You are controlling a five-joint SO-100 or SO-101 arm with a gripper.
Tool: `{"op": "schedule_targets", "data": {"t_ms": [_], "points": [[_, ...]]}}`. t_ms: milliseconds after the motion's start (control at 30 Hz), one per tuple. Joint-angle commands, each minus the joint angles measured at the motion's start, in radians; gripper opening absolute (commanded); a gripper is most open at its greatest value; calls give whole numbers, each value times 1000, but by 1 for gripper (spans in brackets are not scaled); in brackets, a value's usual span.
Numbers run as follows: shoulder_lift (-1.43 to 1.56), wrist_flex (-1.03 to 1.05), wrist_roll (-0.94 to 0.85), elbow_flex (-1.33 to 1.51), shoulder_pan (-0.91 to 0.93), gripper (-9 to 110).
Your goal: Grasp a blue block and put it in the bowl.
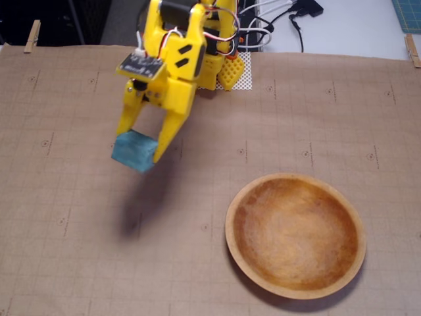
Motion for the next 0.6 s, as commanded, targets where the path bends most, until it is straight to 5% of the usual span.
{"op": "schedule_targets", "data": {"t_ms": [0,567], "points": [[77,-12,6,-110,-44,3],[-43,-170,83,-186,-301,3]]}}
